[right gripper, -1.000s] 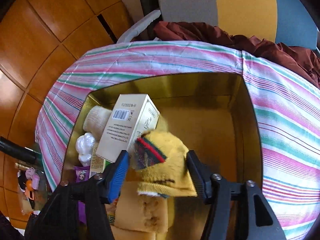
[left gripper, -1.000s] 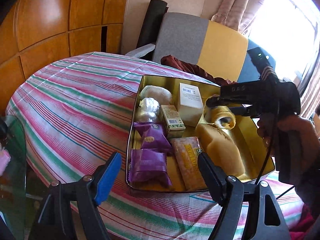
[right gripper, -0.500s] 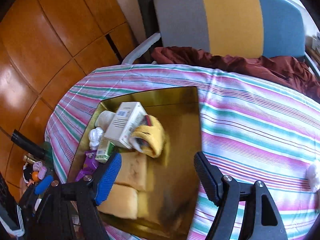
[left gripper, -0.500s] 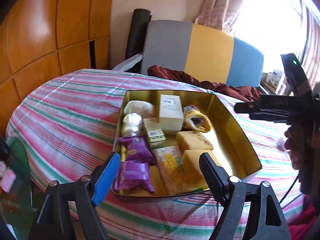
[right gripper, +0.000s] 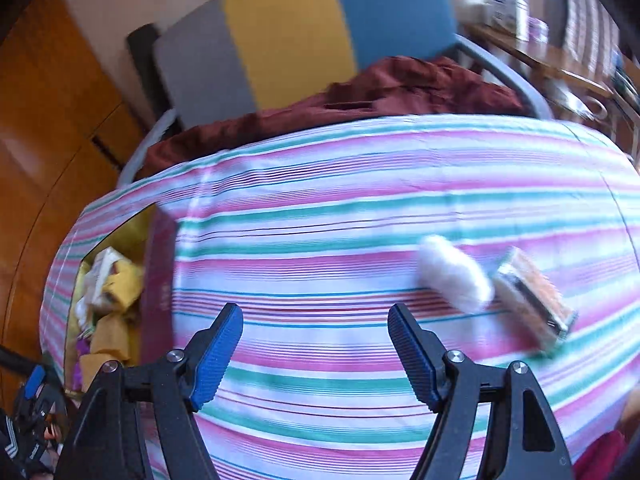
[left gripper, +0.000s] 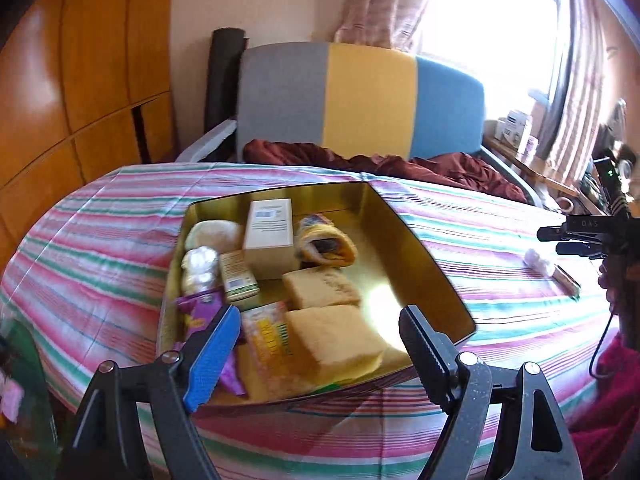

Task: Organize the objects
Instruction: 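Move the right gripper to the clear cracker packet and grasp it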

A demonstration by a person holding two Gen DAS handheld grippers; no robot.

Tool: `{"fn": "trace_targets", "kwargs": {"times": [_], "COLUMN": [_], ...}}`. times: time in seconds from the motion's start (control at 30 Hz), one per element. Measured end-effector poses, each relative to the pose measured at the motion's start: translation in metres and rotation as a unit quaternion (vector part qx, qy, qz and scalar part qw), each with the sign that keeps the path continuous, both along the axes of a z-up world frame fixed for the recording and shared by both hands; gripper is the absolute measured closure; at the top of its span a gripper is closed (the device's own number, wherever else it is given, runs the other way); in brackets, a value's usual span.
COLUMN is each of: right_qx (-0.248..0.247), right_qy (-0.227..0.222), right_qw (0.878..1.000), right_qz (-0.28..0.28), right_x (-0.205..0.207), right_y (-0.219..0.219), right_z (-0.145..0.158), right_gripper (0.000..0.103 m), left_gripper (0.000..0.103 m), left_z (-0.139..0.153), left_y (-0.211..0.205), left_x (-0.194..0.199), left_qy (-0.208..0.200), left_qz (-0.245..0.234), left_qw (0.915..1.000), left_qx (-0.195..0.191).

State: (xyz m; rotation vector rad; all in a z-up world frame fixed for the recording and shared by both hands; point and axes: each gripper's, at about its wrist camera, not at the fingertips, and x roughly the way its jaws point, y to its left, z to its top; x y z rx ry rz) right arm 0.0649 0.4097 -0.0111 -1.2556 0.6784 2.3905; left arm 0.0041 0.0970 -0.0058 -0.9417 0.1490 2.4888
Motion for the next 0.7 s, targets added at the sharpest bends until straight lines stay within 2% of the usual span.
{"fn": "trace_targets", "kwargs": {"times": [0.23, 0.4, 0.57, 0.7], "right_qx": [-0.009, -0.032, -0.047, -0.059], "right_qy": [-0.04, -0.051, -0.051, -0.053], "right_qw": [0.993, 0.987, 0.979, 0.977], "right_qz": [-0.106, -0.149, -0.19, -0.199], "right_x": [0.038, 0.056, 0.065, 0.066], "right_y": [0.084, 0.133, 0.162, 0.174], "right_z": [-0.011, -0.026, -0.045, -0.058], "right_gripper": [0.026, 0.026, 0.026, 0.026], "left_gripper": [0.021, 0.021, 0.021, 0.021], "left_z": [0.002, 0.0, -0.002, -0.006], "left_y": [0.039, 0.065, 0.089, 0.107], "left_x": [0.007, 0.011, 0.019, 0.021], "left_qy": [0.002, -0.001, -0.003, -0.01], "left_qz": [-0.048, -0.077, -0.107, -0.128], "left_qw": [0.9987, 0.9967, 0.9935, 0.9906], "left_qx": [-0.015, -0.026, -0.038, -0.045]}}
